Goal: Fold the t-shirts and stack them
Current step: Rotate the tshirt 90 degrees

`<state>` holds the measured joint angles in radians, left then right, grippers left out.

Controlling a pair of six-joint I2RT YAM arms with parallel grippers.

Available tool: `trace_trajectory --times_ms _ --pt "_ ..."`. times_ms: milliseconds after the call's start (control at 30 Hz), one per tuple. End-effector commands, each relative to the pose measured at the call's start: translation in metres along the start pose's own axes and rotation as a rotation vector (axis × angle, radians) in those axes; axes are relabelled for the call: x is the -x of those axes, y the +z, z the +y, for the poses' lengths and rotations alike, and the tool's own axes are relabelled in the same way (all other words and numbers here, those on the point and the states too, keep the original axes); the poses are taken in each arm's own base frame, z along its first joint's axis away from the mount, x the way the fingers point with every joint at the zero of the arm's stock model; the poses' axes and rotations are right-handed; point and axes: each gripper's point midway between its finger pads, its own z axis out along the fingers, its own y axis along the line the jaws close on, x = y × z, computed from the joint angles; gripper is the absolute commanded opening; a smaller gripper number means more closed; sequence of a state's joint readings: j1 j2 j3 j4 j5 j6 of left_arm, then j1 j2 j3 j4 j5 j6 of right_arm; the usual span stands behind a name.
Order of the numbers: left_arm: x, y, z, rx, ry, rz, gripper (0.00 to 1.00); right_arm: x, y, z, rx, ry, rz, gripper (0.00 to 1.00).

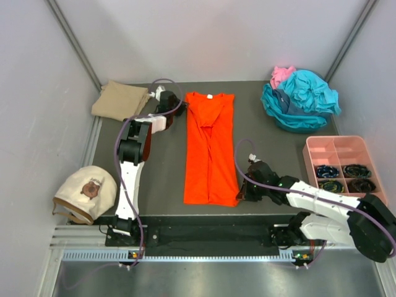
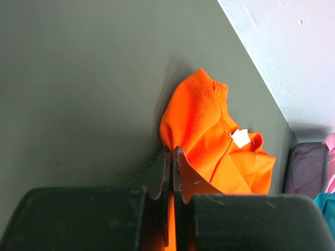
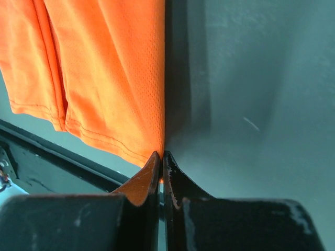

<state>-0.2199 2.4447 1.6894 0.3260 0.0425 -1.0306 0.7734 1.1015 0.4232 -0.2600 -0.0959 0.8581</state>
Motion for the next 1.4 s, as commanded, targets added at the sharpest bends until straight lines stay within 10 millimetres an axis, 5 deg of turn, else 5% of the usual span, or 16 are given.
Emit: trace_trajectory --times_ms 0,133,267,300,367,433,467,667,800,933,1000,1033,1100,1133,1200,1367 --pt "-0.036 -0.009 0.091 0.268 0.032 0.084 0.00 -0.012 -0.010 -0.021 -0.069 -0.006 0.023 0.00" --pt "-0.038 -0.003 0.088 0.258 0.045 0.103 0.01 -0.012 -0.011 -0.024 -0.079 -0.003 0.019 0.00" --pt "-0.045 -0.001 0.079 0.221 0.045 0.149 0.46 -0.011 -0.007 -0.021 -0.077 -0.006 0.026 0.00" --pt "-0.045 -0.001 0.076 0.209 0.041 0.156 0.70 -0.010 -0.006 -0.020 -0.072 -0.015 0.031 0.00" --pt "-0.045 -0.001 0.072 0.197 0.041 0.163 0.98 -0.012 -0.002 -0.020 -0.083 -0.020 0.054 0.25" --pt "-0.045 -0.004 0.065 0.175 0.044 0.177 0.99 -0.009 0.000 -0.014 -0.069 -0.031 0.056 0.55" --pt "-0.044 -0.009 0.058 0.166 0.048 0.177 0.99 -0.008 0.000 -0.013 -0.069 -0.031 0.056 0.59" --pt "-0.022 -0.055 0.038 0.160 0.147 0.144 0.99 0.022 -0.015 -0.009 -0.125 -0.066 -0.050 0.67" --pt "-0.034 -0.104 0.055 0.209 0.141 0.182 0.99 0.039 -0.019 -0.009 -0.157 -0.081 -0.100 0.68" --pt "-0.075 -0.161 0.091 0.271 0.129 0.256 0.99 0.041 -0.014 -0.008 -0.148 -0.071 -0.093 0.68" --pt "-0.089 -0.184 0.088 0.262 0.154 0.280 0.99 0.041 -0.012 -0.009 -0.143 -0.064 -0.088 0.68" --pt "-0.107 -0.203 0.108 0.301 0.163 0.318 0.99 0.041 -0.011 -0.009 -0.141 -0.064 -0.090 0.68" --pt "-0.122 -0.225 0.105 0.280 0.186 0.347 0.99 0.043 -0.009 -0.011 -0.137 -0.057 -0.091 0.68" --pt "-0.137 -0.241 0.122 0.310 0.182 0.385 0.99 0.044 -0.008 -0.011 -0.135 -0.056 -0.090 0.68" --pt "-0.153 -0.258 0.114 0.250 0.164 0.439 0.99 0.045 -0.007 -0.011 -0.125 -0.062 -0.087 0.68" --pt "-0.198 -0.312 0.133 0.262 0.144 0.577 0.99 0.043 -0.001 -0.013 -0.129 -0.065 -0.073 0.67"
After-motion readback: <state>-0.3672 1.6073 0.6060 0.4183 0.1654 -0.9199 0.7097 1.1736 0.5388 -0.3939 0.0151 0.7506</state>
